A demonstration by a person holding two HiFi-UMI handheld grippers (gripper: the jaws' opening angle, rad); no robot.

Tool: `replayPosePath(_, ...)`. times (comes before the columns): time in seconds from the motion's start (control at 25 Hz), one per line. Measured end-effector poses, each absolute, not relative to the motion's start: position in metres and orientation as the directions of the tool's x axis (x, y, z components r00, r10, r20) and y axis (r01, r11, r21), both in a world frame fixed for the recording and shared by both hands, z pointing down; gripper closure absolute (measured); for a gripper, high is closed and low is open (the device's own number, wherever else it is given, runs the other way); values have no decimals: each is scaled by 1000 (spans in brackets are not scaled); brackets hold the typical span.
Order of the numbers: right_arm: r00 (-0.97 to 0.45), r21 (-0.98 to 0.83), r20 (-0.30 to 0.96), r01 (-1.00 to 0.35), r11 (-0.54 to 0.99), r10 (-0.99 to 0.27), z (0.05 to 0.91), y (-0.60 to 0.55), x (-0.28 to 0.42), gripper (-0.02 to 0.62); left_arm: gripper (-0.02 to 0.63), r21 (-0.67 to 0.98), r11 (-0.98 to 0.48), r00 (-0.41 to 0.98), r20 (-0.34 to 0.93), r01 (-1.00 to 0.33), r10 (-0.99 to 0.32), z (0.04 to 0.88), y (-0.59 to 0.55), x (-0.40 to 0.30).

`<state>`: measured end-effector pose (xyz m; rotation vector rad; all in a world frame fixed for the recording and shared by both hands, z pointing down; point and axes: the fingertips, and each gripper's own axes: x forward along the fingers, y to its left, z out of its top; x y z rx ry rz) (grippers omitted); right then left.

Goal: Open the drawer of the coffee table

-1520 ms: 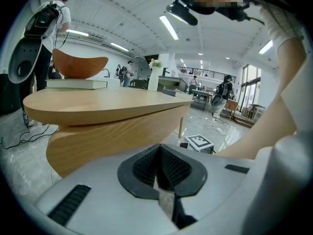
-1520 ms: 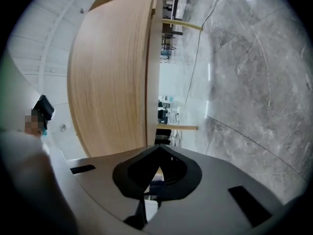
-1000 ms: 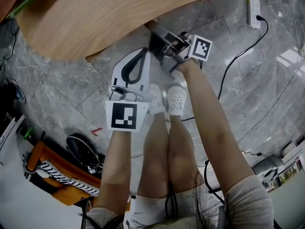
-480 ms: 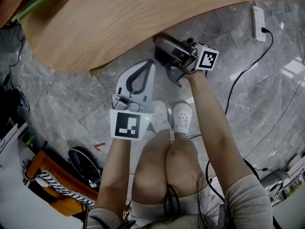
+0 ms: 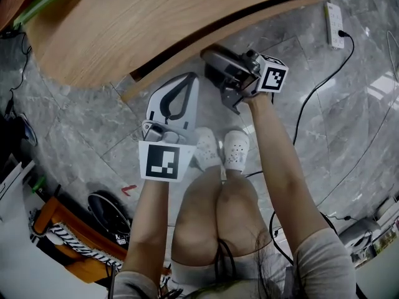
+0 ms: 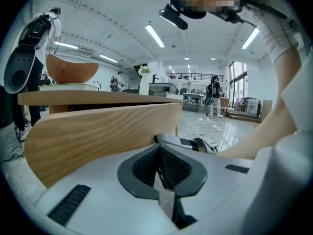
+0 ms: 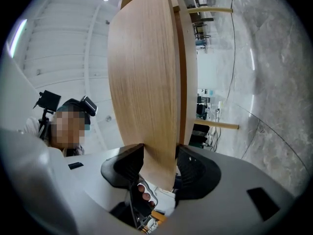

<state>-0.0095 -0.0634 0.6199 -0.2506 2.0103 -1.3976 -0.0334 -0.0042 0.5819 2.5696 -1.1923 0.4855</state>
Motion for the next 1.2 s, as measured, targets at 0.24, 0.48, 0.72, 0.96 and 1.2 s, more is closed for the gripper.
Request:
replayPosePath(0.24,-765,-906,-381,198,374,-519,620,-55,-7,371,595,111,-645,630,388,-756,-673,564,5,-29)
replayPosePath(0.48,-791,-956,-207,38,291,-576,621,-47,-1,371,594,81,-625,600,399,-776,-694,528,8,-34)
replayPosePath(0.72,-838,-906,201,-356,229,-508,613,-27,4,370,594,145,-543,526,540,-827,-657,502,1,-53)
replayPosePath(0.96,-807,-685,427,-583,437,-408,546,-17,-1,371,477,190,-544,509,680,-817,-528,481,8,-58)
replayPosePath(1.2,-709,-334,664,-565,755,-237,510,-6,-20,371,417,80,-583,408,790,-808,-457,487,7,-68)
